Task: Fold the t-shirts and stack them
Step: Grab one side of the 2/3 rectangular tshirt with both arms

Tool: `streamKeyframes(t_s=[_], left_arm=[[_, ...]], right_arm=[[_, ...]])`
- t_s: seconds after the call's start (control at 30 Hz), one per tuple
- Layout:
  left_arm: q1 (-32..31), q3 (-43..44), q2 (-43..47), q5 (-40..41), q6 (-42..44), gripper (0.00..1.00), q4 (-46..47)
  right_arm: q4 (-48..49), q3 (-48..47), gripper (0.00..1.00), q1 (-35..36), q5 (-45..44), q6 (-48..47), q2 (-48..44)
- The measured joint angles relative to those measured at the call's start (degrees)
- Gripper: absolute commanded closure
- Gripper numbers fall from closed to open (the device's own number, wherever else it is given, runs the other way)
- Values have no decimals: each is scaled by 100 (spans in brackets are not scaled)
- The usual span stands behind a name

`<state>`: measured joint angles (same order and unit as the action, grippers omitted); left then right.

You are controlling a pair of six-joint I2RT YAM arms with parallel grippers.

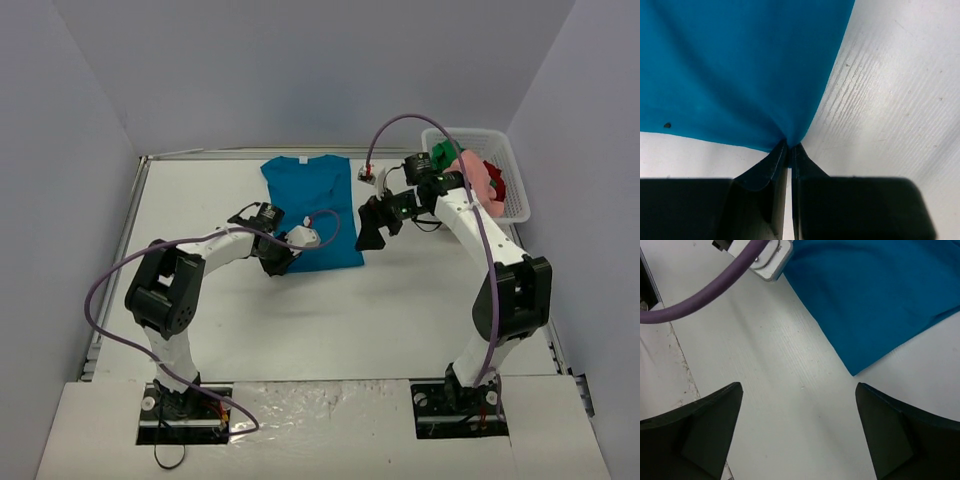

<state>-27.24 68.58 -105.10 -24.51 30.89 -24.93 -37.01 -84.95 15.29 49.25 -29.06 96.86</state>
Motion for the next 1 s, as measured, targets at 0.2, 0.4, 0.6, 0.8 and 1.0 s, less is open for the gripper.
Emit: streamKeyframes(t_s=[0.2, 0.4, 0.6, 0.8, 1.0], left_arm=[[0, 0, 2, -44, -98, 98, 24], [0, 37, 2, -122, -144, 97, 9], [0, 114, 2, -223, -157, 98, -37], [52, 151, 2, -299, -170, 98, -118], [70, 153, 0, -339, -205, 98, -144]], right_arm=[[330, 562, 30, 103, -341, -273, 118], [1255, 1624, 35, 240, -1038, -452, 118], [2347, 2186, 36, 525, -1840, -590, 103], [2885, 2382, 45, 938, -2306, -680, 96], [3062, 2350, 63, 933, -2455, -750, 173]])
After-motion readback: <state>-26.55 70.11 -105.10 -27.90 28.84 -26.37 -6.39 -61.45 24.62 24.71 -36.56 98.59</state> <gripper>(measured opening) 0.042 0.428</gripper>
